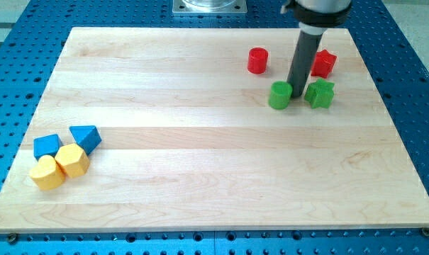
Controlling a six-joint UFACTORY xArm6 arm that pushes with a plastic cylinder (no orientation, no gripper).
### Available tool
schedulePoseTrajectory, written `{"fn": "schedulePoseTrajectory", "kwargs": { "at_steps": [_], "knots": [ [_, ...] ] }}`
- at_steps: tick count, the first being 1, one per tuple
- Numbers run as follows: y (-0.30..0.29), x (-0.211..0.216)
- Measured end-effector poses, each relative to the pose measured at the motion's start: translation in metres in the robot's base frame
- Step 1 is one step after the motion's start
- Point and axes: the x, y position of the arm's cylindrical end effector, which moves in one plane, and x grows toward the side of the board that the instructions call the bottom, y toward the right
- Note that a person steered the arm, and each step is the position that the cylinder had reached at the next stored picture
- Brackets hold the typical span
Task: Slide green circle and red circle parallel to each other
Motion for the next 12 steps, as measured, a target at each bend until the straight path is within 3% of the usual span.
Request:
{"fn": "schedulePoseTrajectory", "kwargs": {
  "at_steps": [2,4,5,6,7,8,9,10,11,12],
  "knots": [
    [0.055,0.0],
    [0.019,-0.033],
    [-0.041,-0.022],
    [-0.056,0.022],
    [-0.018,0.027],
    [-0.046,0.045],
    [-0.018,0.083],
    [0.033,0.076],
    [0.03,0.048],
    [0.02,0.052]
  ]
}}
